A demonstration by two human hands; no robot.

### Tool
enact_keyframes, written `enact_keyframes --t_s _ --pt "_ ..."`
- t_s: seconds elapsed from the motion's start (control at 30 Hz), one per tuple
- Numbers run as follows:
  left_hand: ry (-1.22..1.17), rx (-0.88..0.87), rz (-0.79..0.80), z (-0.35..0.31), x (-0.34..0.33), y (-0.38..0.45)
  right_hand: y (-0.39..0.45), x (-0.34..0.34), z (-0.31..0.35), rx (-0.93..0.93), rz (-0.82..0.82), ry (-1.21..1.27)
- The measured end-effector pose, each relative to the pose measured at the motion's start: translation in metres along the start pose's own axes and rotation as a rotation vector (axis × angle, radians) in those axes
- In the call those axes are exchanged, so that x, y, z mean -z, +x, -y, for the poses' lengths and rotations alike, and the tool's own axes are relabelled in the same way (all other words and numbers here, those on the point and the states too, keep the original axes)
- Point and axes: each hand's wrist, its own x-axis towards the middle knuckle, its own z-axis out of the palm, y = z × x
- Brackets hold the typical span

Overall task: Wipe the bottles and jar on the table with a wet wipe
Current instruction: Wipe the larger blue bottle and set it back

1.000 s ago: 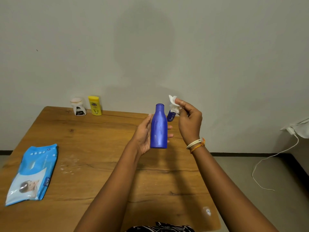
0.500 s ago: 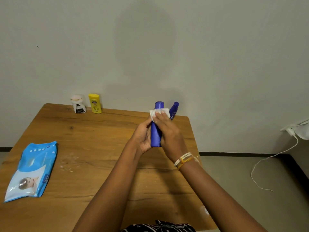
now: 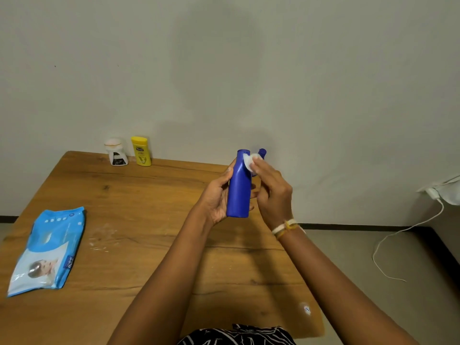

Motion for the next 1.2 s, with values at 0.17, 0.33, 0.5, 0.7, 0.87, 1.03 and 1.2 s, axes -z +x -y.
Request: enact_keyframes --t_s 0.17,0.33,0.5,0.7,0.87,1.03,1.2 --pt "-0.133 -0.031 -0.032 0.000 -0.005 -0.001 0.003 -0.014 0.002 0.003 0.134 -0.149" --pt "-0.139 0.002 -0.089 -0.002 -0.001 -0.002 -0.064 -0.010 -0.001 0.166 0.232 -0.243" --pt "-0.251 0.006 -0.133 0.000 -0.003 -0.001 -0.086 0.001 -0.004 0.124 0.137 -0.153" --pt "-0.483 -0.053 -0.214 0.002 -0.017 0.005 -0.061 -0.012 0.013 -0.249 -0.208 -0.003" --pt "-0.613 -0.075 -0.281 0.009 -0.029 0.011 -0.073 -0.036 0.031 -0.232 -0.191 -0.044" --pt "-0.667 -0.081 -0.307 0.012 -0.027 0.012 -0.082 -0.032 0.029 -0.060 -0.048 -0.099" --pt "-0.390 -0.114 -0.248 0.010 -0.011 0.005 -0.064 -0.006 0.020 -0.063 -0.160 -0.009"
